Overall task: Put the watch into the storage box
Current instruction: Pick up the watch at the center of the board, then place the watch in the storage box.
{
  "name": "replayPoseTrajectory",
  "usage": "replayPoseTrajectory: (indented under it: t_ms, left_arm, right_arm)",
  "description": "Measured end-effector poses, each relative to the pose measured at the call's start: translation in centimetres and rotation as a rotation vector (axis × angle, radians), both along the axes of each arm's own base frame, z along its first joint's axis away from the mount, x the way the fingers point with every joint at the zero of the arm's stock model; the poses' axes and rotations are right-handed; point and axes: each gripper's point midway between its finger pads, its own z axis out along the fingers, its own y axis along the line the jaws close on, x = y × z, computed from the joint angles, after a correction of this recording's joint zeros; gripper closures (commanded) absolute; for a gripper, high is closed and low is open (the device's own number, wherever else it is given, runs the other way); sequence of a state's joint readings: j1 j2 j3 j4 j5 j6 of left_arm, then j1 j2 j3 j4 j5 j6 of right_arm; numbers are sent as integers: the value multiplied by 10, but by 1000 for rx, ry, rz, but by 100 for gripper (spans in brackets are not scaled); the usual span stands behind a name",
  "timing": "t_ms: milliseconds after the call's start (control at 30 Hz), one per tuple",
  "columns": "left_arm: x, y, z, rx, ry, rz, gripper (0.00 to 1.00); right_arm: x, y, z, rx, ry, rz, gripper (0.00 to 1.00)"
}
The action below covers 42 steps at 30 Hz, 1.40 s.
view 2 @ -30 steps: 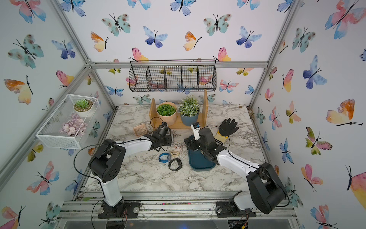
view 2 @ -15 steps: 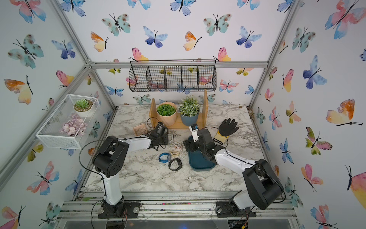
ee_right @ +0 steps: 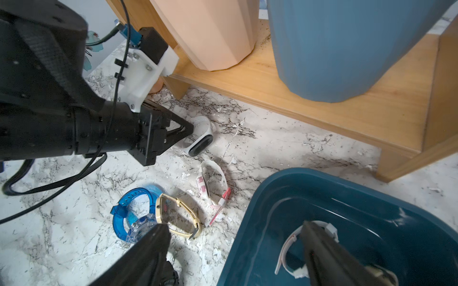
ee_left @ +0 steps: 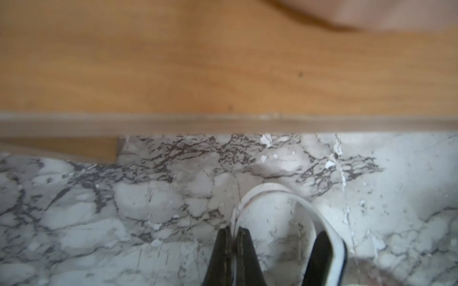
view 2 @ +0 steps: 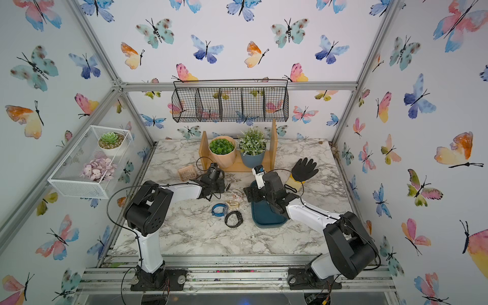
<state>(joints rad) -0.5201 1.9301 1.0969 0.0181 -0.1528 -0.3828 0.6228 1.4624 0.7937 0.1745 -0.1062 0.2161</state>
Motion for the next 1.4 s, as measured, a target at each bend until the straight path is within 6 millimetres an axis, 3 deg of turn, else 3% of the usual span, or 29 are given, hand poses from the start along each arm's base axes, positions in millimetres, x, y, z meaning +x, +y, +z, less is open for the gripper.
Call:
replayPoseTrajectory:
  t_ms: [133, 267, 467, 567, 800, 933, 1033, 1400]
  left_arm:
    - [-19, -9, 10, -13, -7, -80, 100]
    - [-29, -39, 41, -69, -69, -189, 100]
    - [-46, -83, 85, -143, -159, -327, 100]
    - [-56, -105, 96, -167, -178, -385, 100]
    - [-91, -156, 111, -189, -210, -538, 100]
    - [-109, -183, 110, -180, -221, -621, 100]
    - [-121, -200, 98, -164, -214, -676, 100]
    - [-125, -210, 55, -99, -149, -710, 97]
  right_arm:
    - [3, -6, 1, 2, -3, -15, 9]
    - [5, -20, 8, 6, -16, -50, 7]
    - [13, -46, 37, 31, -76, -131, 7]
    - [17, -59, 42, 38, -82, -176, 7]
    - [20, -96, 34, 35, -11, -285, 6]
    - [16, -116, 31, 46, 10, -342, 6]
    - [15, -120, 28, 43, 23, -353, 6]
    - [4, -123, 5, 24, 76, -358, 5]
